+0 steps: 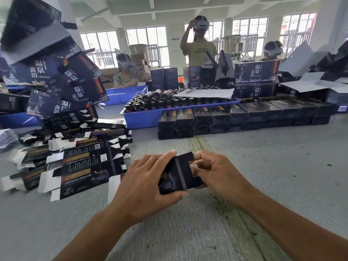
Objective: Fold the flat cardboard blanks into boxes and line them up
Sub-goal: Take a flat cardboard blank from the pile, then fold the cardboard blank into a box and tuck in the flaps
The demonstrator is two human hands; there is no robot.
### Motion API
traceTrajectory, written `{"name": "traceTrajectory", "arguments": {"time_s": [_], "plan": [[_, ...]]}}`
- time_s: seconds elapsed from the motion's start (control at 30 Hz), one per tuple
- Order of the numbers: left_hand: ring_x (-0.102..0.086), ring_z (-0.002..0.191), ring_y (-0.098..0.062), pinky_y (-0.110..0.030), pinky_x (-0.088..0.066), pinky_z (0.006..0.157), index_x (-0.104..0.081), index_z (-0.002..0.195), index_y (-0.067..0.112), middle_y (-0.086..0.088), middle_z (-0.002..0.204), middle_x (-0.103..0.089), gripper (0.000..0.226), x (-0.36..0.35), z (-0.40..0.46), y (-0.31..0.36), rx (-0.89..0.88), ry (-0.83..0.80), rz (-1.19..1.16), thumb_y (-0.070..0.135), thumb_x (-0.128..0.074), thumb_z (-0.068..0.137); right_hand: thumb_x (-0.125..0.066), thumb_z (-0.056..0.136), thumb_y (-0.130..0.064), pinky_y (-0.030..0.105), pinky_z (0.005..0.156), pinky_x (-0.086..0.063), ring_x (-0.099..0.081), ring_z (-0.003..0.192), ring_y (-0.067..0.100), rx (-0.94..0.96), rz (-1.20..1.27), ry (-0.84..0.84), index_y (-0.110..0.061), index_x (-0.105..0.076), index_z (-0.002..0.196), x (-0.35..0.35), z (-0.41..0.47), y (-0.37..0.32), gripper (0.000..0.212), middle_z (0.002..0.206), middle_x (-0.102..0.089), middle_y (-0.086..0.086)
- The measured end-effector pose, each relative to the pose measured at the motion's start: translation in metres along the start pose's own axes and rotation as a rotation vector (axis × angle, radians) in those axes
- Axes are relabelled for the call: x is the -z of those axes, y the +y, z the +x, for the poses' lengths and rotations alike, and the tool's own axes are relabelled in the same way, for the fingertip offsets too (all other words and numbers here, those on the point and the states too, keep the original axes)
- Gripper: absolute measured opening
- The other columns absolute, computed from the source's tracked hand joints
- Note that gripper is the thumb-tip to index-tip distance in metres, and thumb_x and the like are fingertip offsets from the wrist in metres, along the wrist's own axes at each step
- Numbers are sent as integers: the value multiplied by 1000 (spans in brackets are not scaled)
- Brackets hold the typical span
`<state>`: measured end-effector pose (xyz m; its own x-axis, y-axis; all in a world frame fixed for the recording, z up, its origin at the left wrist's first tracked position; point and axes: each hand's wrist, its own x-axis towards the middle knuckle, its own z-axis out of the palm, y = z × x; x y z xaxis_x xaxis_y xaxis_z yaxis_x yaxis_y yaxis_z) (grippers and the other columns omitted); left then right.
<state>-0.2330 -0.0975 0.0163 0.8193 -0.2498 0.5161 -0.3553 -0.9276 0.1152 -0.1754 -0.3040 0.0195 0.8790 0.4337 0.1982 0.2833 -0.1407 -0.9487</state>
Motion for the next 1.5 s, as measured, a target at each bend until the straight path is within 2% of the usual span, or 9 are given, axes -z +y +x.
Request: {"name": "traceTrajectory", "arguments": {"time_s": [0.13, 0.27, 0.63, 0.87, 1.03, 1.13, 1.23, 1.33, 1.5], "plan": [[-43, 111, -1, -30, -37, 96, -26, 151, 39, 11, 137, -53, 87, 0, 1, 0, -42, 26, 10, 83, -47, 79, -64, 98, -15, 23, 65, -59, -75, 83, 15, -2, -29, -32, -27, -67, 116, 0, 0, -1, 22, 97, -76, 0], [-60, 107, -17, -41, -54, 88, -37, 147, 38, 4, 136, -52, 73, 1, 0, -1, -99, 60, 55, 76, -46, 86, -62, 99, -15, 25, 63, -59, -75, 85, 12, 14, -76, -26, -31, -61, 128, -1, 0, 0, 32, 104, -73, -2], [-51, 128, -30, -52, -47, 102, -39, 146, 41, -7, 148, -44, 67, 0, 4, -4, -157, 53, 125, 57, -62, 85, -59, 100, -12, 21, 57, -56, -72, 80, 7, 212, -175, 132, -53, -59, 116, -2, 0, -2, 44, 101, -71, -6], [-49, 130, -30, -47, -42, 102, -44, 142, 37, -7, 149, -45, 59, 2, 3, -5, -132, 120, 73, 56, -57, 87, -61, 99, -17, 19, 60, -56, -70, 82, 2, 220, -198, 196, -33, -53, 133, -5, -1, 0, 39, 104, -69, -8], [-52, 127, -31, -49, -48, 98, -45, 140, 35, -8, 147, -46, 58, 4, 3, -5, -125, 130, 69, 56, -55, 87, -58, 100, -23, 21, 72, -60, -66, 90, -6, 288, -349, 214, -36, -45, 140, -8, -3, 0, 44, 106, -66, -13], [-53, 126, -31, -53, -52, 96, -48, 137, 33, -8, 146, -47, 55, 5, 3, -3, -136, 125, 70, 54, -58, 87, -58, 100, -23, 17, 69, -59, -65, 88, -9, 308, -341, 227, -42, -36, 144, -8, -2, 1, 52, 101, -60, -24], [-53, 127, -32, -55, -54, 93, -50, 132, 32, -9, 147, -46, 53, 4, 3, -2, -138, 114, 54, 49, -65, 84, -59, 100, -22, 14, 67, -57, -67, 83, -4, 335, -328, 246, -51, -28, 145, -8, -4, 1, 62, 95, -65, -18], [-51, 131, -33, -53, -51, 97, -50, 131, 31, -9, 152, -44, 52, 3, 3, -3, -133, 110, 34, 43, -68, 83, -57, 101, -20, 15, 66, -57, -68, 81, -1, 359, -334, 239, -54, -38, 138, -9, -5, 0, 54, 95, -65, -17], [-48, 136, -32, -51, -50, 100, -46, 130, 32, -6, 156, -41, 54, 4, 2, -3, -110, 107, -12, 38, -68, 81, -57, 100, -13, 6, 71, -47, -63, 88, -5, 407, -452, 270, -28, -66, 124, -10, -5, -2, 29, 95, -64, -26]]}}
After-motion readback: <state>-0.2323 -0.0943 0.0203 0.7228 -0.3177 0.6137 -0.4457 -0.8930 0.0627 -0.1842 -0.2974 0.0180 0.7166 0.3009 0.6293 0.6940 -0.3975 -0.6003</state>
